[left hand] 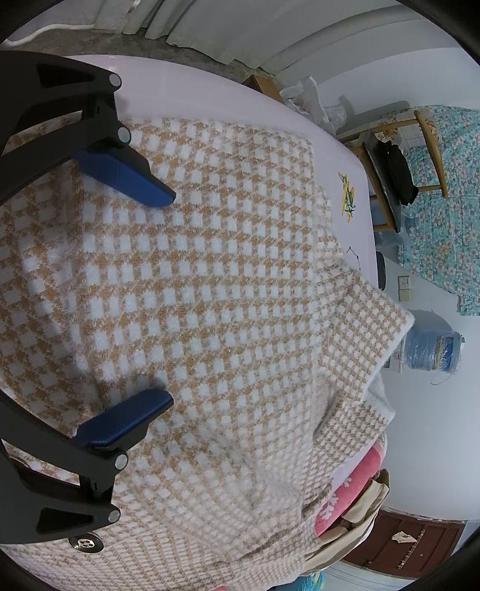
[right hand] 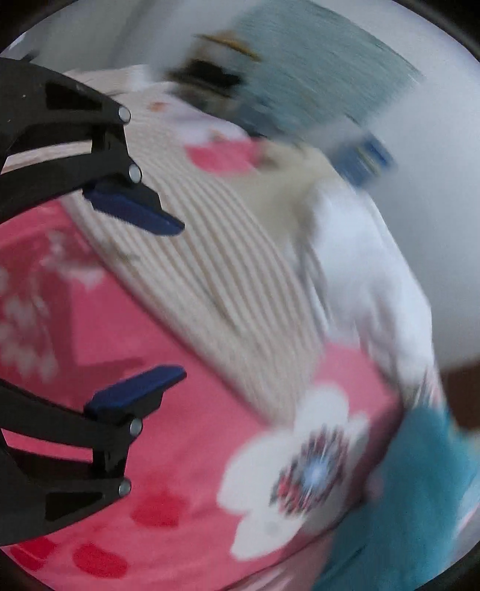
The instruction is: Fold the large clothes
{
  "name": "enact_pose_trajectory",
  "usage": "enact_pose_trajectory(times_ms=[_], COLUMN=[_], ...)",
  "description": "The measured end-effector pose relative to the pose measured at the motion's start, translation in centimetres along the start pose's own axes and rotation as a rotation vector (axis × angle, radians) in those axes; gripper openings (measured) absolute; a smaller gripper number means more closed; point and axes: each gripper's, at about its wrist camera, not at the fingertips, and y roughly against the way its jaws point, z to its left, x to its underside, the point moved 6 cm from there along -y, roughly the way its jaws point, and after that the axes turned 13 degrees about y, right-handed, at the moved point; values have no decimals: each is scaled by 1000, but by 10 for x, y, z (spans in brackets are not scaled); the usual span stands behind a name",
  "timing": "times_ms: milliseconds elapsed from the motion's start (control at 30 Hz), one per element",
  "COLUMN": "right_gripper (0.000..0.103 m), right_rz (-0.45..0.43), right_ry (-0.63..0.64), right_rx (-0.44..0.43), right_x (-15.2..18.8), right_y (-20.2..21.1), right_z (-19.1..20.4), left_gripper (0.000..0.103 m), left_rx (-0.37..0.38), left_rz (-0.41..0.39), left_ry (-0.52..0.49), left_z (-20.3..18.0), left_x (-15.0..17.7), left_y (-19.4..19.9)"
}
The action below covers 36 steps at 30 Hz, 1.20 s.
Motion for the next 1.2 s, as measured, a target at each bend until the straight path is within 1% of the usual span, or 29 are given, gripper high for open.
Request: enact_pose_trajectory(times_ms=[33,67,167,267,367,467,533,567,600,700,800,933,1067,1133,1167,1200], right_gripper=[63,59,54,52,48,36,30,21,17,13,12,12,12,11,11,11], right_rz=[4,7,9,6,20,70,56,50,47,13,-51,-140,-230,-277,-302,-317], right_ry=[-45,-79,-188,-232,-257,-285,-296,-299,-299,-244,-137,3,158,258,323,364], right_rx=[2,-2,-53,-93,-113,-93,-97,-105,-101,-74,-39,-38,-73,-101,-123,-138], right_x=[-3,-4,-9,-13,-15,-10,-9,-9,-10,-16,-29,-48,-62,-66,-64,-62], right_y=[-2,-5,-18,-29,-45,-64,-66,-65,-64,-49,-21,30,84,111,127,136], right_z=[-15,-24,-52,-55,-54,-55,-57,-57,-57,-48,-26,17,82,129,161,181], left_gripper=[97,97,97,97,97,97,97,97,97,97,97,97,97,97,97,97], left_rx=[1,1,1,0,0,1,0,0,0,0,1,0,6,11,19,31], left_rz=[1,1,1,1,1,0,1,1,1,0,0,-1,-1,1,-1,-4], left_ry=[-1,-1,-2,-1,-1,-2,-2,-2,-2,-2,-2,-3,-1,13,30,47], left_z=[0,0,0,0,0,0,0,0,0,0,0,0,3,6,9,11], left_x=[0,0,0,0,0,0,0,0,0,0,0,0,-1,-3,-4,-4], left_y=[0,0,0,0,0,0,0,0,0,0,0,0,1,7,12,19])
